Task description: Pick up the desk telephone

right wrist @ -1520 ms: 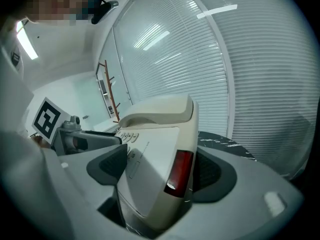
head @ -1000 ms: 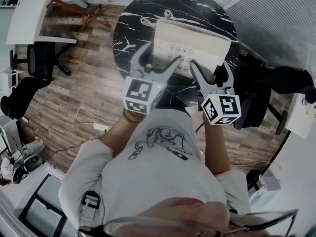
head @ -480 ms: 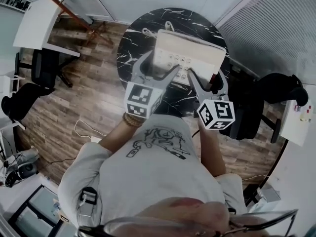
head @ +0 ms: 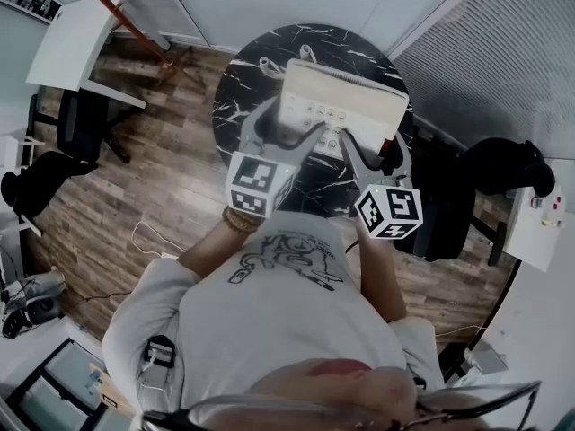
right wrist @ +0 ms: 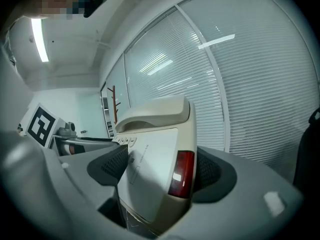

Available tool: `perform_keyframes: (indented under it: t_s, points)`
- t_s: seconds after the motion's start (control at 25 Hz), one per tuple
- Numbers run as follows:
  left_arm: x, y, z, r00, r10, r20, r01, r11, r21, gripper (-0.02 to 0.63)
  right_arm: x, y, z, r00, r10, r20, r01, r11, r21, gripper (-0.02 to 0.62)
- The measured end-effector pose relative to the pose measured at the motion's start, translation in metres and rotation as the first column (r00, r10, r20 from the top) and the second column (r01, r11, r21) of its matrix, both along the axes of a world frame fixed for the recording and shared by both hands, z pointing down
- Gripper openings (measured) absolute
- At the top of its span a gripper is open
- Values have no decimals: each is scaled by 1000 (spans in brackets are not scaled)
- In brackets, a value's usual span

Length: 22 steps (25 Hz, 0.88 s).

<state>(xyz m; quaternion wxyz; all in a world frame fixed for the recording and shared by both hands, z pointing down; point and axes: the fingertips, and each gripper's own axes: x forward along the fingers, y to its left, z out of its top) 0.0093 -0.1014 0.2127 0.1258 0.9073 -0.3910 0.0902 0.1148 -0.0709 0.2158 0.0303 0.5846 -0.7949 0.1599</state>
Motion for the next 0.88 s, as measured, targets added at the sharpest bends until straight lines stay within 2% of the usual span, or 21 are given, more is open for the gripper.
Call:
perform_keyframes:
  t_s: [0.88]
  points:
    - [0, 4, 9, 1000, -18, -12, 18, 1000, -8, 370, 1, 3, 7, 1000, -9, 1, 9, 1000, -5, 387]
